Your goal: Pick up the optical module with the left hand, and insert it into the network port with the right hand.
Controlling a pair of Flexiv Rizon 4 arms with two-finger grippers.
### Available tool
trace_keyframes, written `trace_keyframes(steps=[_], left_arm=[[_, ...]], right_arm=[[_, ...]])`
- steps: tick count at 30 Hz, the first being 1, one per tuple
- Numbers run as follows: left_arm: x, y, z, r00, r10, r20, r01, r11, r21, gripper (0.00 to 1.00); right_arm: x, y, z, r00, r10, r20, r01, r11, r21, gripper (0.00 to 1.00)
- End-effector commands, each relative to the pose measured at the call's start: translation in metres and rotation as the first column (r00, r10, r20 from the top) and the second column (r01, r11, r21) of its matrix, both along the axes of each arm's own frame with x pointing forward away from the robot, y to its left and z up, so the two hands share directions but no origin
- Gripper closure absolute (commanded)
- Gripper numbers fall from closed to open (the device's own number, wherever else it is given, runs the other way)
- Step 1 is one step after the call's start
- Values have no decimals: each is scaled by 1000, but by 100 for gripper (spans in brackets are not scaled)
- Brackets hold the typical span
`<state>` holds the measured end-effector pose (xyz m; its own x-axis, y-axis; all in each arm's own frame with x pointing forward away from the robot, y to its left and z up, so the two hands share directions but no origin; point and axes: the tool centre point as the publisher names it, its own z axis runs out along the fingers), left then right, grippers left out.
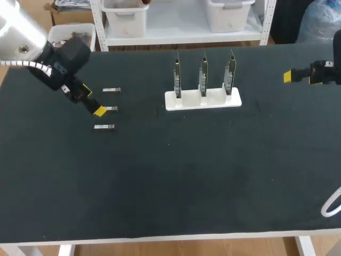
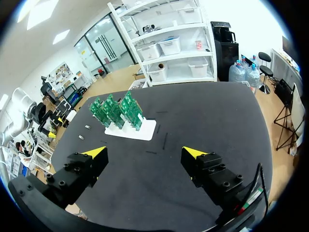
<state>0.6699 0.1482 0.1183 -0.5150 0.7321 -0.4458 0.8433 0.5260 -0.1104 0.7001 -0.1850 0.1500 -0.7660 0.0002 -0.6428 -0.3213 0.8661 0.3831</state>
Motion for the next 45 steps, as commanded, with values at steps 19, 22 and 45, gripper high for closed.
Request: trace_keyframes(steps=[19, 22, 45], left_arm=[[0, -6, 1, 998, -62, 0, 62, 998, 1, 0], [0, -10, 2, 992, -124, 15, 122, 990, 66, 0], [-4, -12, -32, 985, -171, -35, 174, 979, 103, 0]], right_arm=[[0, 0, 0, 1000, 0, 0, 0, 1000, 0, 0], [0, 0, 0, 1000, 0, 0, 0, 1000, 0, 0], [0, 0, 0, 1000, 0, 0, 0, 1000, 0, 0]])
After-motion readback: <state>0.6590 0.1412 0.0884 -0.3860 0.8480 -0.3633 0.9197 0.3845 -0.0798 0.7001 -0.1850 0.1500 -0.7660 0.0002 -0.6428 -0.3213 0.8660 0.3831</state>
